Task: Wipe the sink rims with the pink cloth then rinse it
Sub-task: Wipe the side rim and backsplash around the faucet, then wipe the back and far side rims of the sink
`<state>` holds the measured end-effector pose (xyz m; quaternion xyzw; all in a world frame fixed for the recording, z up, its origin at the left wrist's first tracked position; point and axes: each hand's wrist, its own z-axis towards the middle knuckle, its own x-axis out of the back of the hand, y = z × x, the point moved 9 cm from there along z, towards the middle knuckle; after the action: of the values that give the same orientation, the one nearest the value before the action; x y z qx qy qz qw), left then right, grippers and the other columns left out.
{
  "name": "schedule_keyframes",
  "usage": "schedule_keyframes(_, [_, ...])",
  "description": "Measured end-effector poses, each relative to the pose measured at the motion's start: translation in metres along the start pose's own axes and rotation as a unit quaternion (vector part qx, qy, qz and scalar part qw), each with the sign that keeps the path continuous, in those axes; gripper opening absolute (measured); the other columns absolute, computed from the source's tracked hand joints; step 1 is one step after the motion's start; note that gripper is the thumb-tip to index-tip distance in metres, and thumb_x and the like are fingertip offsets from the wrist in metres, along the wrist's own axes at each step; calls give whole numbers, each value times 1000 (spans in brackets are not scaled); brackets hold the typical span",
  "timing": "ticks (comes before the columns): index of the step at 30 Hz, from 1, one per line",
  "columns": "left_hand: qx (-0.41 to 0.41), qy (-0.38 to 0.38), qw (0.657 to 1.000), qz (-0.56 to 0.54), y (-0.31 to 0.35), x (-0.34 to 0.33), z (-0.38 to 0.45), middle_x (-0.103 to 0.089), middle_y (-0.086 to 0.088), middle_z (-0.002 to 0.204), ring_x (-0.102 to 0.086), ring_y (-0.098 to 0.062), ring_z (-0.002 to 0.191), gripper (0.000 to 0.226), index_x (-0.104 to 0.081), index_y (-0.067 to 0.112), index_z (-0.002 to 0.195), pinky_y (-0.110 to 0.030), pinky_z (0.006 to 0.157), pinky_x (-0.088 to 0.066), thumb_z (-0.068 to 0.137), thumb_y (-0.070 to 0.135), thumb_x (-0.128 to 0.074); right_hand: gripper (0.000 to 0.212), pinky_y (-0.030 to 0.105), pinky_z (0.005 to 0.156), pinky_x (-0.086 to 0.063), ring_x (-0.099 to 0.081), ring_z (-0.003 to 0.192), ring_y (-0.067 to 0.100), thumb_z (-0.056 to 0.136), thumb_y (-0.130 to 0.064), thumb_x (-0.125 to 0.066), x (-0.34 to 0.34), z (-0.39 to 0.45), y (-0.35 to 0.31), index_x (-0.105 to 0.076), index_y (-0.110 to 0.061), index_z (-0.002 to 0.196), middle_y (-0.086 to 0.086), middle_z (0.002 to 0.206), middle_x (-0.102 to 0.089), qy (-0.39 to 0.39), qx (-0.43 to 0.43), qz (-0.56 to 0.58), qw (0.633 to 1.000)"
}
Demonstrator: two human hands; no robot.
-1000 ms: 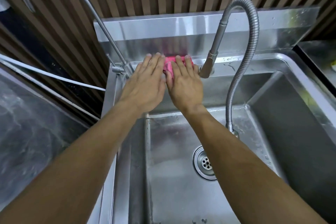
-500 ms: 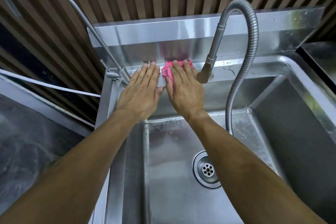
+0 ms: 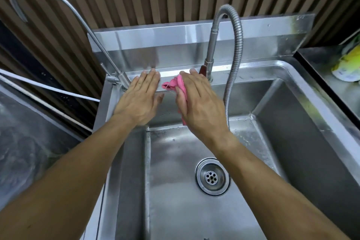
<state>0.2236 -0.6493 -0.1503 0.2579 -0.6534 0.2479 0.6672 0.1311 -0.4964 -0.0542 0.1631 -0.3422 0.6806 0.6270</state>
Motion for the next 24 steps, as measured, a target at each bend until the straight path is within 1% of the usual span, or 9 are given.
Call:
schedule_keyframes(2, [-5, -2, 1000, 2, 0, 0, -2, 14, -3, 172, 15, -19, 159, 71, 10, 17, 164, -40, 131, 4, 105, 54, -1, 39, 52, 108, -52, -62, 132, 36, 108, -23, -49, 34, -3, -3, -67, 5, 128, 19, 129, -70, 8, 22, 9, 1000])
schedule_keyframes(7, [1, -10, 1000, 8, -1, -2, -2, 20, -2, 171, 20, -20, 157, 73, 18, 21, 162, -40, 129, 7, 103, 61, 1, 45, 45, 120, -41, -54, 140, 32, 112, -29, -38, 126, -10, 19, -65, 1, 132, 16, 138, -66, 50, 82, 12, 995])
schedule_keyframes(12, [-16, 19, 1000, -5, 22, 12, 15, 35, 5, 166, 32, -18, 153, 76, 25, 30, 160, -43, 127, 10, 99, 69, 2, 42, 45, 119, -41, -54, 138, 35, 112, -27, -37, 160, 21, 87, -66, 0, 128, 17, 134, -67, 105, 33, -28, 994])
schedule_keyframes(15, [-23, 59, 998, -17, 48, 26, 41, 36, 8, 166, 35, -14, 152, 72, 21, 30, 161, -42, 126, 12, 103, 65, -2, 53, 48, 119, -40, -53, 139, 37, 111, -35, -30, 136, 61, 130, -63, 1, 132, 17, 135, -66, 117, -32, -37, 992])
schedule_keyframes(17, [-21, 42, 999, -16, 58, 17, 52, 38, 8, 164, 38, -14, 150, 72, 22, 32, 161, -43, 127, 13, 100, 67, 5, 56, 50, 125, -29, -44, 147, 35, 111, -40, -28, 104, 86, 149, -56, -3, 143, 14, 149, -57, 114, -58, -46, 991])
schedule_keyframes(18, [-20, 29, 999, -18, 61, 9, 55, 38, 9, 164, 39, -15, 150, 72, 23, 34, 160, -45, 128, 12, 98, 68, 8, 55, 53, 127, -21, -34, 153, 34, 112, -41, -29, 82, 94, 156, -49, -7, 151, 13, 160, -46, 91, -62, -49, 993])
schedule_keyframes(21, [-4, 23, 998, -50, 59, -6, 57, 33, 14, 165, 35, -13, 151, 73, 20, 38, 161, -45, 128, 9, 96, 70, 12, 63, 55, 130, 1, 2, 161, 36, 111, -46, -20, -5, 87, 172, -14, -17, 166, 14, 174, -3, -87, -55, -81, 991])
schedule_keyframes(22, [0, 30, 998, -52, 58, -7, 57, 32, 15, 165, 34, -11, 151, 72, 18, 39, 161, -44, 128, 10, 96, 70, 13, 65, 54, 130, 6, 7, 160, 38, 108, -49, -13, -24, 79, 178, -8, -18, 166, 15, 174, 3, -120, -43, -103, 986])
schedule_keyframes(24, [2, 42, 998, -46, 58, -7, 57, 29, 15, 167, 32, -11, 152, 71, 16, 38, 162, -41, 127, 11, 97, 68, 14, 67, 52, 129, 9, 4, 160, 40, 107, -51, -6, -38, 71, 185, -9, -19, 166, 18, 173, 1, -113, -23, -126, 985])
